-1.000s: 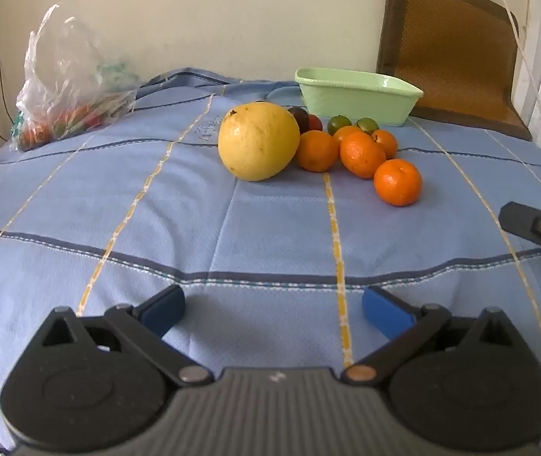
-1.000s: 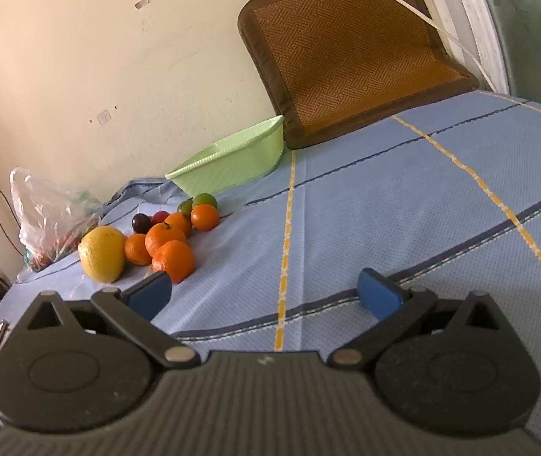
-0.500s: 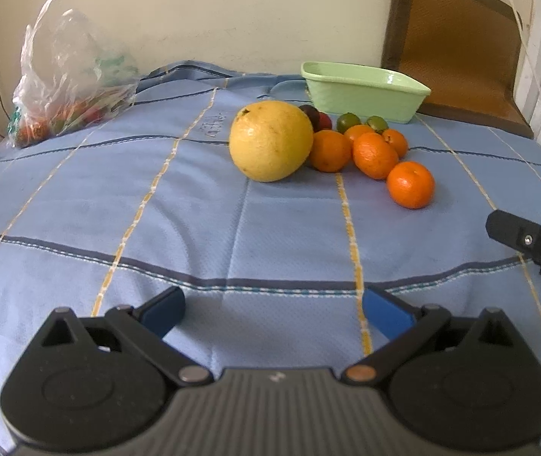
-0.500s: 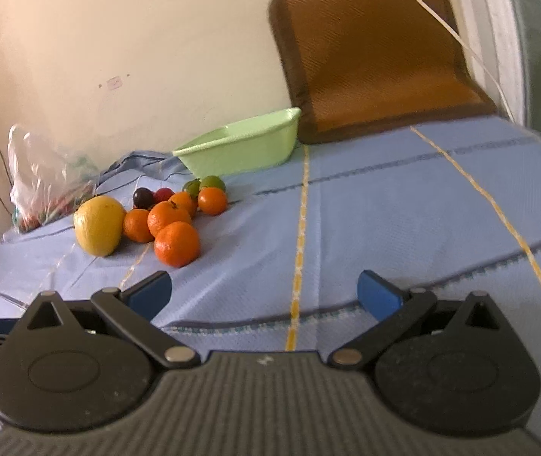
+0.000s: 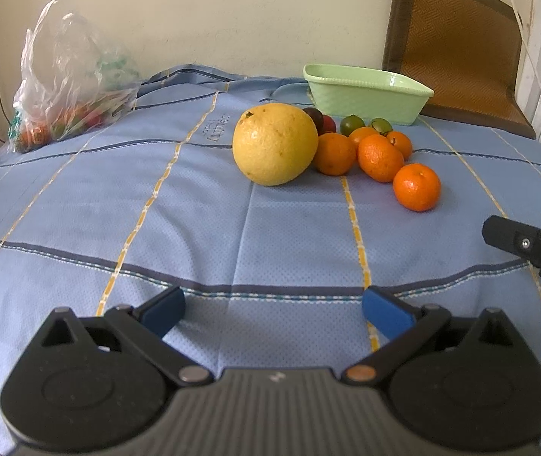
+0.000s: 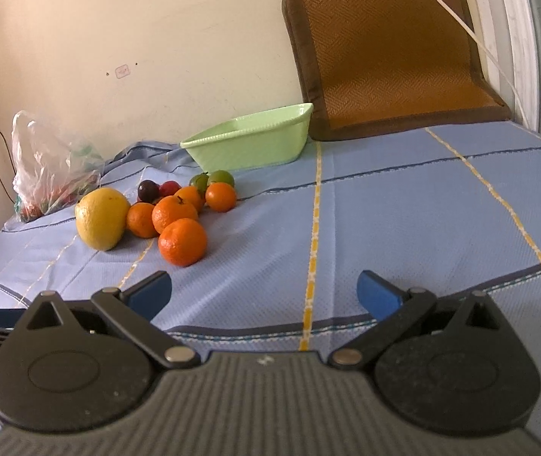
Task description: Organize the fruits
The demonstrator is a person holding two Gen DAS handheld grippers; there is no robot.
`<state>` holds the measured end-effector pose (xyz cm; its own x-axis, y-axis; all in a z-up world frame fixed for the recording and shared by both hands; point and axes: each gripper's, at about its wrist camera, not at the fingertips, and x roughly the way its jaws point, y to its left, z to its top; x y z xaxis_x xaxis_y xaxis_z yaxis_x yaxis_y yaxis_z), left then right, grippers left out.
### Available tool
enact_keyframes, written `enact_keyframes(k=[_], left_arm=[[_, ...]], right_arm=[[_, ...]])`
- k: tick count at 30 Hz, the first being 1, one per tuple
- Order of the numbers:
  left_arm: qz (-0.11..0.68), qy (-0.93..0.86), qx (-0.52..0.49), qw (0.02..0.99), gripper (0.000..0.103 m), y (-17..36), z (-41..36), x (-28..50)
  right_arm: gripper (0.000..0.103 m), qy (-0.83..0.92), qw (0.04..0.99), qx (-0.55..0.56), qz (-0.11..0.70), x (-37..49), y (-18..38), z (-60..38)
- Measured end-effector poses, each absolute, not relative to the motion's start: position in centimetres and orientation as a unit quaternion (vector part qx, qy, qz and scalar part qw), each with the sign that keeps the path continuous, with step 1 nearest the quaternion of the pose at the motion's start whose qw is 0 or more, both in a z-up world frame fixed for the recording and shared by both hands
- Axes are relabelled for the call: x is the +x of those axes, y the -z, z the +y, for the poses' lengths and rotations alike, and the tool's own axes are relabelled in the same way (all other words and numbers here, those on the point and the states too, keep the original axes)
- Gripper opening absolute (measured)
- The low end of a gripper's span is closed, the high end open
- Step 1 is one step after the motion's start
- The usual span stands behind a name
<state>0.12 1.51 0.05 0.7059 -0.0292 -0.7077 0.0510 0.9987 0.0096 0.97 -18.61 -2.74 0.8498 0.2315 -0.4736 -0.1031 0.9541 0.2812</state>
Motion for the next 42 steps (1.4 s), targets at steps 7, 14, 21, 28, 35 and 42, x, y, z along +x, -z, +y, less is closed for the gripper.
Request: enact_keyframes(k=[7, 14, 21, 28, 35, 42], left_arm=[[0.38, 0.023, 0.016, 0.925, 0.103, 0.0, 1.6, 0.1], [0.373, 0.027, 0.018, 0.927, 0.103, 0.1, 1.6, 0.1], [0.364, 0.029, 0.02, 0.931, 0.103, 0.3, 2.1, 0.3], [0.365, 0.04, 0.028, 0.93, 0.103, 0.2, 2.5, 1.0], [0.346, 0.08, 0.006, 0.935, 0.103, -0.6, 4.1, 1.2], [0.291, 0.094, -0.021, 0.952, 0.103, -1.9, 6.3, 2.0]], right_arm=[[0.103, -0.089, 0.953, 0.126, 0.26, 1.0, 2.7, -18.6], [0.103, -0.089, 0.953, 0.126, 0.259, 1.0, 2.6, -18.6], [0.099, -0.091, 0.954, 0.121, 0.259, 1.0, 2.7, -18.4], [0.083, -0.096, 0.955, 0.112, 0.257, 0.9, 2.7, -18.2], [0.061, -0.117, 0.955, 0.088, 0.258, 1.0, 2.6, -17.5], [0.05, -0.159, 0.951, 0.04, 0.262, 2.4, 1.8, -16.5]])
